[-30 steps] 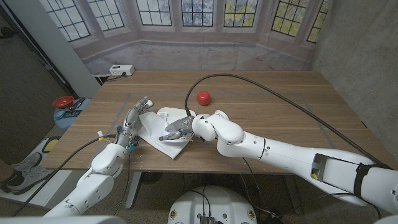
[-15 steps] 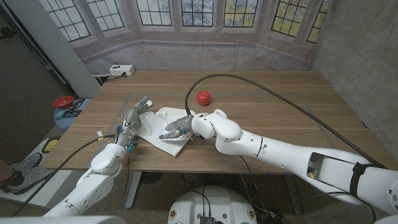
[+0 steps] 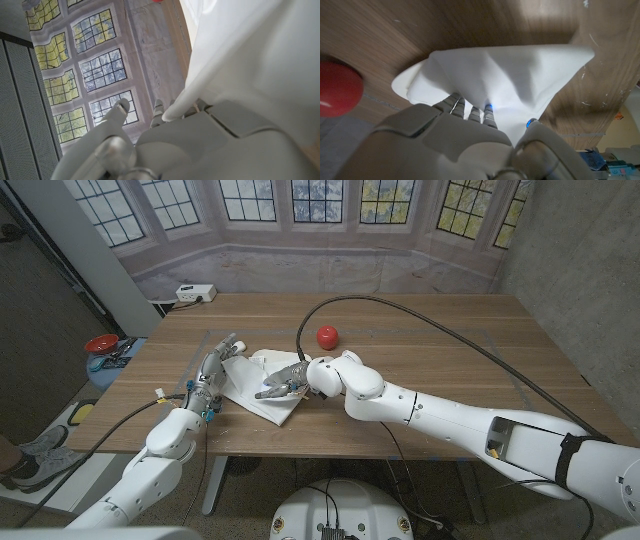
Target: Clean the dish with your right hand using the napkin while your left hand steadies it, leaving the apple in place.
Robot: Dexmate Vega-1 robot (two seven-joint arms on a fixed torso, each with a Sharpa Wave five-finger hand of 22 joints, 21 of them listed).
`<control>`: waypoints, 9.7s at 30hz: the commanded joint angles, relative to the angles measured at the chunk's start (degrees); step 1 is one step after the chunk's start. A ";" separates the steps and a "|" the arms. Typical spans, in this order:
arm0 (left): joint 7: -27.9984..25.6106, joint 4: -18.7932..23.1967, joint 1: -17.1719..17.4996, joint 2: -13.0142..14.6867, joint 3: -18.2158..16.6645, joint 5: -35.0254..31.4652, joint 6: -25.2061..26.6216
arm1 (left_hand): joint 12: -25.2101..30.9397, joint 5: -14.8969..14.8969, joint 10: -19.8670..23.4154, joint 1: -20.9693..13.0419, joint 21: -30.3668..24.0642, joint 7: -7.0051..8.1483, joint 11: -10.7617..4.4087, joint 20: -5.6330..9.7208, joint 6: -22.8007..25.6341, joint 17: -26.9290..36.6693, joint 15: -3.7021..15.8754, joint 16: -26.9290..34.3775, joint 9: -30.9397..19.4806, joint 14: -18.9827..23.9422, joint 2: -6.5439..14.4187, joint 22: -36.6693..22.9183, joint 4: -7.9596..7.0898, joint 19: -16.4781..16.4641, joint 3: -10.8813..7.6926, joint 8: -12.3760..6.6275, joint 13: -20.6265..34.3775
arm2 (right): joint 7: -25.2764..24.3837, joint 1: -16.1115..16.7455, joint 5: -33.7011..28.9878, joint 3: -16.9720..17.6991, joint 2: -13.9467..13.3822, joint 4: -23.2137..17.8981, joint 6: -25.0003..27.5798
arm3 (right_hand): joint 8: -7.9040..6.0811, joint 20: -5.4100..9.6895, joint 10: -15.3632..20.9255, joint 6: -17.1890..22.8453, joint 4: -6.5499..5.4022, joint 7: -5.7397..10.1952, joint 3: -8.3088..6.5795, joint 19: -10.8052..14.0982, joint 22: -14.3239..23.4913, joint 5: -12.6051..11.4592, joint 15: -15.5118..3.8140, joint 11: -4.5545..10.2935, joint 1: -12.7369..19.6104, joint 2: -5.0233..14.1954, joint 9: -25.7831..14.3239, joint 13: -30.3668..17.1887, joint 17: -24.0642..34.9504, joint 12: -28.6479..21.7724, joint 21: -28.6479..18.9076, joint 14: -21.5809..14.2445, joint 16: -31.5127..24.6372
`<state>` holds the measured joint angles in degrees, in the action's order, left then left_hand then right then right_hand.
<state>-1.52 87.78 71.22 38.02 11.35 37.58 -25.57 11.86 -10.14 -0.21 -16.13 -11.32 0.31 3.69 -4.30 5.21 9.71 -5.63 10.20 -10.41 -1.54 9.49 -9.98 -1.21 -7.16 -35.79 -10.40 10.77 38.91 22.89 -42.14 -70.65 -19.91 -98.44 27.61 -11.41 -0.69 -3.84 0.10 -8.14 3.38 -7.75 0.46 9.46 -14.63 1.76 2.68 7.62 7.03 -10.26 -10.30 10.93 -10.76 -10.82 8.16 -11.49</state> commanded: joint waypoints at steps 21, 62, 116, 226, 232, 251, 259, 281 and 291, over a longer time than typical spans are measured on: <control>-0.33 -0.39 -0.99 -0.07 0.45 0.04 1.04 | 0.10 0.06 -0.04 0.17 0.05 0.11 0.28 0.02 -0.10 0.08 -0.28 -0.04 -0.17 -0.25 0.04 -0.10 0.25 0.07 -0.51 -0.28 0.29 | -0.75 -4.37 7.31 0.06 -0.43 4.54 -1.41 | 0.33 0.00 0.26 -0.06 0.39 0.02 -0.12 1.01 0.20 -0.51 0.11 -0.04 -0.82 -0.21 -0.13 -0.07 -0.03 -0.20 -0.42 -0.88 -0.16; -1.91 2.09 1.25 0.04 0.44 -0.97 0.76 | 0.22 0.06 0.31 -0.44 0.03 -0.08 0.51 -0.16 0.78 -0.07 -0.36 -0.02 -0.16 0.06 0.04 -0.10 1.09 0.06 -0.99 -0.53 0.28 | -4.08 -4.19 8.51 1.85 -3.66 0.98 -0.63 | 0.26 0.31 1.50 0.71 0.91 -1.40 -0.70 3.03 0.19 -0.93 -0.06 -0.55 -0.60 0.08 -0.14 -0.10 -0.15 -0.37 -0.71 -2.20 -0.22; -0.15 -1.67 -4.48 -1.14 2.79 -0.74 2.79 | 0.23 0.13 0.52 -0.58 -0.02 -0.09 0.47 -0.17 1.17 0.02 -0.42 0.00 -0.16 0.22 0.04 -0.11 1.41 -0.04 -1.06 -0.47 0.28 | -4.94 -9.26 13.62 2.17 -1.66 13.00 -2.85 | 0.12 0.55 2.86 2.41 1.27 -1.76 -1.47 5.34 0.13 -1.35 -0.43 -1.18 -0.39 0.25 -0.12 -0.11 -0.12 -0.36 -0.69 -3.78 -0.23; 1.82 -1.64 -4.21 0.43 1.54 1.73 3.80 | 0.09 0.17 0.49 0.09 -0.03 -0.14 0.44 -0.23 1.12 0.21 -0.44 0.05 -0.14 0.61 -0.10 -0.11 1.13 -0.15 -1.10 -0.18 0.29 | 3.75 -6.46 19.04 3.64 -8.29 -7.37 -0.51 | 0.13 1.37 4.12 4.37 1.99 -1.30 -3.19 6.57 0.12 -1.81 -0.75 -0.55 0.51 0.43 -0.16 -0.14 -0.14 -0.31 -0.23 -5.43 -0.11; 2.23 -2.12 -4.86 0.36 1.73 1.69 3.85 | 0.10 0.17 0.52 0.22 -0.03 -0.06 0.36 -0.23 1.02 0.22 -0.42 0.04 -0.15 0.56 -0.16 -0.12 1.05 -0.15 -1.08 -0.16 0.29 | 3.49 -6.39 19.16 3.75 -8.24 -7.38 -0.24 | 0.10 1.50 4.28 4.60 2.12 -1.06 -3.25 6.65 0.12 -1.79 -0.87 -0.33 0.63 0.29 -0.17 -0.15 -0.15 -0.32 -0.21 -5.49 -0.07; 3.03 -2.77 -6.23 0.46 2.04 1.96 4.47 | 0.09 0.13 0.49 0.35 -0.02 -0.08 0.43 -0.23 1.05 0.16 -0.46 0.02 -0.15 0.54 -0.17 -0.12 1.01 -0.13 -1.15 -0.21 0.30 | -0.07 -4.72 19.29 5.43 -9.09 -9.60 -0.55 | -0.24 1.69 6.72 6.22 2.73 -1.12 -3.72 8.58 0.10 -1.72 -1.56 -0.71 1.24 0.04 -0.19 -0.17 -0.21 -0.92 -0.61 -7.38 -0.47; 3.89 -2.59 -7.25 0.59 2.35 1.99 4.68 | 0.09 0.12 0.48 0.32 -0.01 -0.09 0.47 -0.22 1.07 0.11 -0.50 0.00 -0.15 0.56 -0.17 -0.11 1.08 -0.12 -1.21 -0.23 0.30 | -2.56 -3.28 18.47 6.89 -10.18 -11.82 0.81 | -0.48 1.79 7.75 7.29 3.02 -1.17 -3.91 9.27 0.09 -1.67 -1.60 -0.76 1.54 -0.07 -0.18 -0.18 -0.23 -1.10 -0.67 -8.13 -0.57; 6.28 -2.83 -7.94 0.92 2.70 3.10 5.05 | 0.09 0.09 0.48 0.33 -0.03 -0.02 0.35 -0.20 0.85 0.07 -0.46 -0.03 -0.15 0.51 -0.15 -0.11 1.18 -0.16 -1.36 -0.18 0.30 | -9.23 0.35 17.73 9.54 -10.85 -14.03 2.01 | -0.39 1.89 10.86 8.70 4.08 -1.50 -4.53 13.23 0.10 -1.41 -2.72 -1.27 2.55 -0.50 -0.19 -0.27 -0.30 -1.35 -1.30 -11.31 -0.98; 7.58 -3.37 -8.90 0.72 3.61 3.53 5.94 | 0.07 0.09 0.42 0.35 -0.03 0.08 0.33 -0.18 0.59 0.07 -0.39 -0.02 -0.15 0.55 -0.16 -0.12 1.22 -0.17 -1.40 -0.11 0.30 | -11.24 1.17 17.37 10.38 -10.86 -14.19 3.01 | -0.57 2.03 12.07 9.80 4.44 -1.69 -4.71 14.12 0.11 -1.27 -2.79 -1.70 2.85 -0.66 -0.21 -0.31 -0.29 -1.49 -1.25 -12.30 -1.03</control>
<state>4.87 84.95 63.27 38.86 14.11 40.68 -20.46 11.86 -10.14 0.51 -16.14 -11.32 0.24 3.99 -4.30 6.32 9.60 -6.03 10.20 -10.41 -1.13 9.50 -9.98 0.00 -7.16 -36.66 -10.58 10.77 30.48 22.91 -24.42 -61.37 -30.71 -112.27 29.55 -11.48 1.23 7.44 9.32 -4.10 1.93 -12.26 14.09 9.60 -16.13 -1.11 0.85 9.68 6.36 -10.25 -10.32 10.68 -11.88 -11.70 -3.52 -12.16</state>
